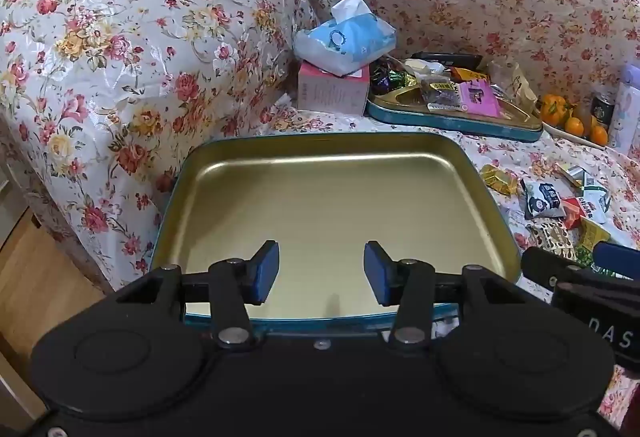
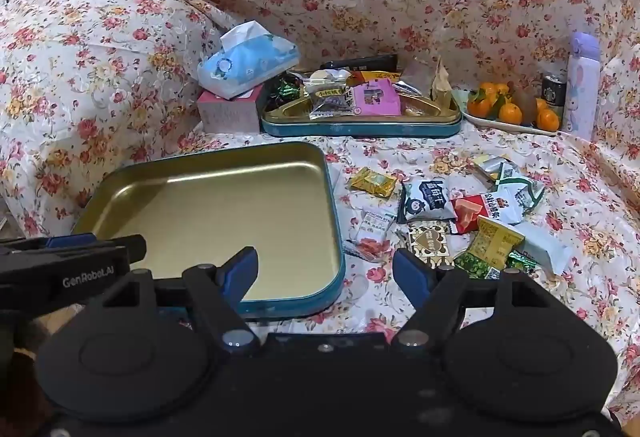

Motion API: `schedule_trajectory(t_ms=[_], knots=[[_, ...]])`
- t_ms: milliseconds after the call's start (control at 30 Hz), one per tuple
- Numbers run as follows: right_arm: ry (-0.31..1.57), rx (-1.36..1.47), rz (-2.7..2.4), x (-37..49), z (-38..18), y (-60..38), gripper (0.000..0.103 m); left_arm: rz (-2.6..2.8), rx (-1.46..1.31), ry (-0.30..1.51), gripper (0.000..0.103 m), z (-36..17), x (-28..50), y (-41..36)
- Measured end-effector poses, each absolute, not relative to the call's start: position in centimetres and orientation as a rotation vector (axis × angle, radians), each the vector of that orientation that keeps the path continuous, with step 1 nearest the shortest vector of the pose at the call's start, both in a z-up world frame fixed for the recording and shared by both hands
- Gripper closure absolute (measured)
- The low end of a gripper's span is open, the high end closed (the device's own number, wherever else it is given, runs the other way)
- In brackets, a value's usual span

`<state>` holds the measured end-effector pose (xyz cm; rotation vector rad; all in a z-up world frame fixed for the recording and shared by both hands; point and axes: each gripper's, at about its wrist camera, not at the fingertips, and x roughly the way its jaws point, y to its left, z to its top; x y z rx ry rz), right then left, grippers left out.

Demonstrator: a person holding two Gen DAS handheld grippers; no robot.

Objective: Organize snacks

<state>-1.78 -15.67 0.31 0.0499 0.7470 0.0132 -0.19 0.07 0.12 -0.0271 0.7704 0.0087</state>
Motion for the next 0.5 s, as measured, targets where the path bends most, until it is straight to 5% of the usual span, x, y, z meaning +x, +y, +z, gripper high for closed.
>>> schedule_trajectory(t_ms=[500], knots=[[0.768, 0.054, 0.054, -1.9, 0.3, -15.4, 0.025, -0.022, 0.030, 0.781, 0.049, -0.3, -0.3, -1.0]])
